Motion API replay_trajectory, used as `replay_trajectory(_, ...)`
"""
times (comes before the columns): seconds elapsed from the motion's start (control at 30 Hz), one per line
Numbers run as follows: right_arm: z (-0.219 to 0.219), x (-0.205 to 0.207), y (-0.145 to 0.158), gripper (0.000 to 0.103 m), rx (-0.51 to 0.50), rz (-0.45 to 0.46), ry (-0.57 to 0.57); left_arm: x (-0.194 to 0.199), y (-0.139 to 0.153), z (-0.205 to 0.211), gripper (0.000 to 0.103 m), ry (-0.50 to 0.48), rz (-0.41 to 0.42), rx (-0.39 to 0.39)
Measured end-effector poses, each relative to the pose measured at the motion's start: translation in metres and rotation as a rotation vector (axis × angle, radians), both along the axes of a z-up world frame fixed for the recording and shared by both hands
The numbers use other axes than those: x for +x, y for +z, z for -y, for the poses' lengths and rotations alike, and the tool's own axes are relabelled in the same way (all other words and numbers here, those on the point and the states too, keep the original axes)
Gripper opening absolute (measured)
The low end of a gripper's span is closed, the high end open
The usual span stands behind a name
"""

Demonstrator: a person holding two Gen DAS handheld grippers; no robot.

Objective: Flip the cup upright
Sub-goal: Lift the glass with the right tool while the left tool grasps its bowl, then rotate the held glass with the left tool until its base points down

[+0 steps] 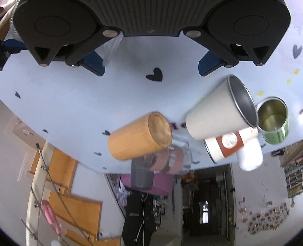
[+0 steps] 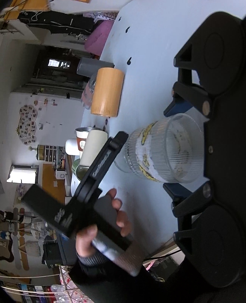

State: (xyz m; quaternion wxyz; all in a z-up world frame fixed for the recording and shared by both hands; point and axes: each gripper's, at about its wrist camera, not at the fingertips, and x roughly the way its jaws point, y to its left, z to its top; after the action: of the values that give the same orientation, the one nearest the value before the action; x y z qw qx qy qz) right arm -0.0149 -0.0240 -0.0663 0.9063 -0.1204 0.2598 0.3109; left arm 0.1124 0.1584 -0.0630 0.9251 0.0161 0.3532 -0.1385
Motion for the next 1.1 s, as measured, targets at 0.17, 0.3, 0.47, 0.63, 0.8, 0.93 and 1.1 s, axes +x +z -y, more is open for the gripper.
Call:
replay_trajectory(0.17,0.001,-0.002,0.001,0.08,-0.019,0.004,-0.009,-0.005,-0.004,-0.015,0.103,0.039,-0.043,-0.05)
replay_trajectory(0.3,0.008,-0.002,0.001,0.084,-0.038,0.022,-0.054,-0.012,-0.006,-0.028,0.103,0.068,-0.054,-0.039)
replay_trajectory(0.47,0.024,0.009,0.007,0.083,-0.024,0.049,-0.185,-0.028,-0.009,-0.035,0.103,0.048,-0.067,-0.06)
replay_trajectory(0.63,0.035,0.028,0.007,0.082,0.008,0.033,-0.305,-0.044,-0.008,-0.026,0.103,0.05,-0.042,-0.038)
replay_trajectory(0.8,0.036,0.042,0.004,0.082,0.065,-0.008,-0.325,-0.047,-0.008,-0.028,0.103,0.114,-0.054,-0.046)
replay_trajectory(0.93,0.036,0.045,0.002,0.082,0.083,-0.025,-0.329,-0.053,-0.006,-0.026,0.103,0.138,-0.047,-0.022)
replay_trajectory(1.1,0.038,0.051,0.002,0.082,0.104,-0.022,-0.392,-0.058,-0.006,-0.03,0.103,0.173,-0.075,-0.028)
